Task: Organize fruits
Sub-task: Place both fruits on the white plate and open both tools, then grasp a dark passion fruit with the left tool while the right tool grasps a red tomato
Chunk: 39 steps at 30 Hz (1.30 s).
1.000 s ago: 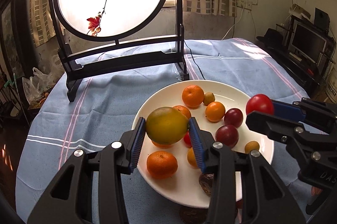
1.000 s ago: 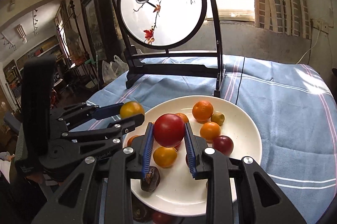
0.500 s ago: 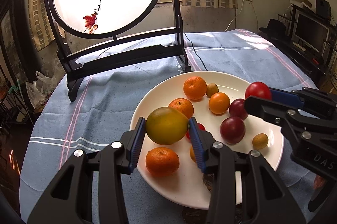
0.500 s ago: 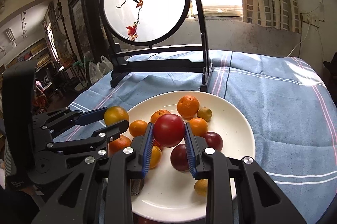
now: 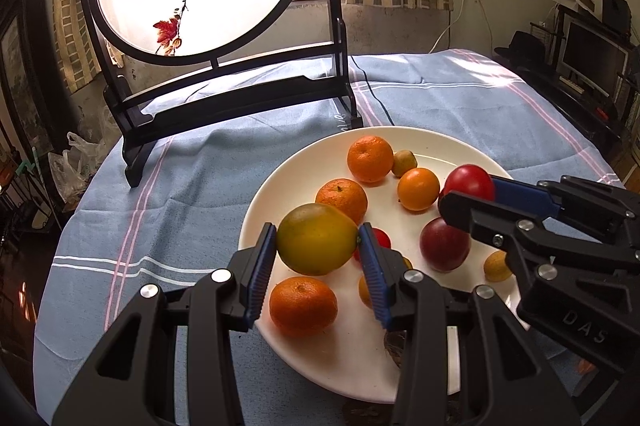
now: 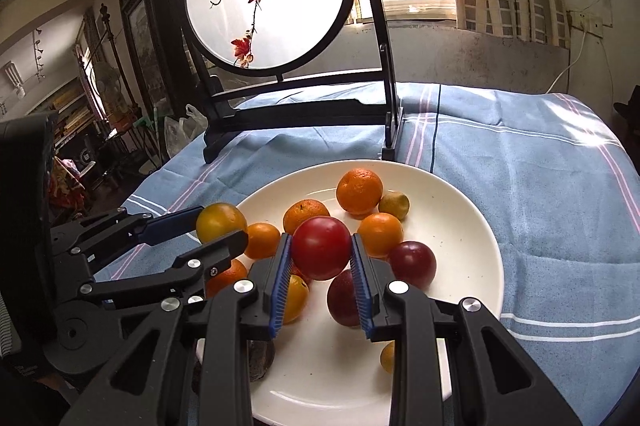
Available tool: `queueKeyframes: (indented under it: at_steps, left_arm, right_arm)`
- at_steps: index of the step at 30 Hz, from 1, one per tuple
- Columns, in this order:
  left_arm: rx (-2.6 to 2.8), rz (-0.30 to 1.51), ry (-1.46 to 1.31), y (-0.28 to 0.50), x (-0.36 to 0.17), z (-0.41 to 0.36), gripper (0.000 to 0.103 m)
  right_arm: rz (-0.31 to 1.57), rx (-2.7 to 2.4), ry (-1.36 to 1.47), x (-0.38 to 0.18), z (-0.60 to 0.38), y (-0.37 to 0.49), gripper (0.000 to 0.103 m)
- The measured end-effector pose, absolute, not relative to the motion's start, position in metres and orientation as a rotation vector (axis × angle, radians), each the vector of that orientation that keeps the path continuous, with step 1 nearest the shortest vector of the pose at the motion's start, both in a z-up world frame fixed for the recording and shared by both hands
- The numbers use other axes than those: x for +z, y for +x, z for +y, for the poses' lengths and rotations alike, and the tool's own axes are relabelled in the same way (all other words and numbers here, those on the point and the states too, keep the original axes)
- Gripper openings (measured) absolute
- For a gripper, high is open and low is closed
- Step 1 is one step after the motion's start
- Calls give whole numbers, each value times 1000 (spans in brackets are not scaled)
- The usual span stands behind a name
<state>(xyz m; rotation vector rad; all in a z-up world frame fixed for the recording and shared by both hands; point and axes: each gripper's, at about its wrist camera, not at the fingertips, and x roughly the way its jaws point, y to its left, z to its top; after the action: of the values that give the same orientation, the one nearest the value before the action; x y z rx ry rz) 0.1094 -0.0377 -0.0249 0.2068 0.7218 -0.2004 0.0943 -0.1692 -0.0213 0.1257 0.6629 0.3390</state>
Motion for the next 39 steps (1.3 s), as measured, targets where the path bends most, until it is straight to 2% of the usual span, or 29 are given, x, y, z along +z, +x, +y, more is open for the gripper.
queueKeyframes:
  at_steps: [2, 3, 5, 7, 13, 22, 24, 26, 28, 34, 39]
  left_arm:
    - [-200, 726, 204, 110, -26, -37, 41]
    - [-198, 729, 203, 111, -26, -37, 42]
    - [-179, 737, 196, 113, -27, -35, 42]
    - [-172, 735, 177, 114, -26, -32, 60]
    - [-183, 714, 176, 110, -23, -32, 66]
    - [-187, 687, 164, 103, -11, -29, 66]
    - [-189, 656, 156, 95, 0, -24, 67]
    - [-191, 615, 150, 83, 12, -17, 72]
    - [-200, 593, 158, 69, 19, -10, 76]
    - [-213, 619, 222, 34, 11, 8, 76]
    - [-262, 674, 251, 18, -5, 19, 76]
  right_arm:
    - [670, 338, 126, -23, -169, 96, 30]
    - [673, 337, 122, -24, -169, 96, 35]
    - [654, 302, 121, -23, -171, 94, 51]
    - [642, 299, 143, -20, -177, 93, 56]
    - [634, 297, 150, -18, -180, 92, 59]
    - [611, 325, 136, -2, -180, 81, 59]
    - [587, 345, 119, 10, -182, 68, 67]
    - [575, 361, 81, 17, -183, 51, 72]
    - [609, 369, -12, 15, -182, 32, 72]
    - [769, 407, -188, -27, -186, -18, 72]
    - [855, 433, -199, -55, -179, -20, 60]
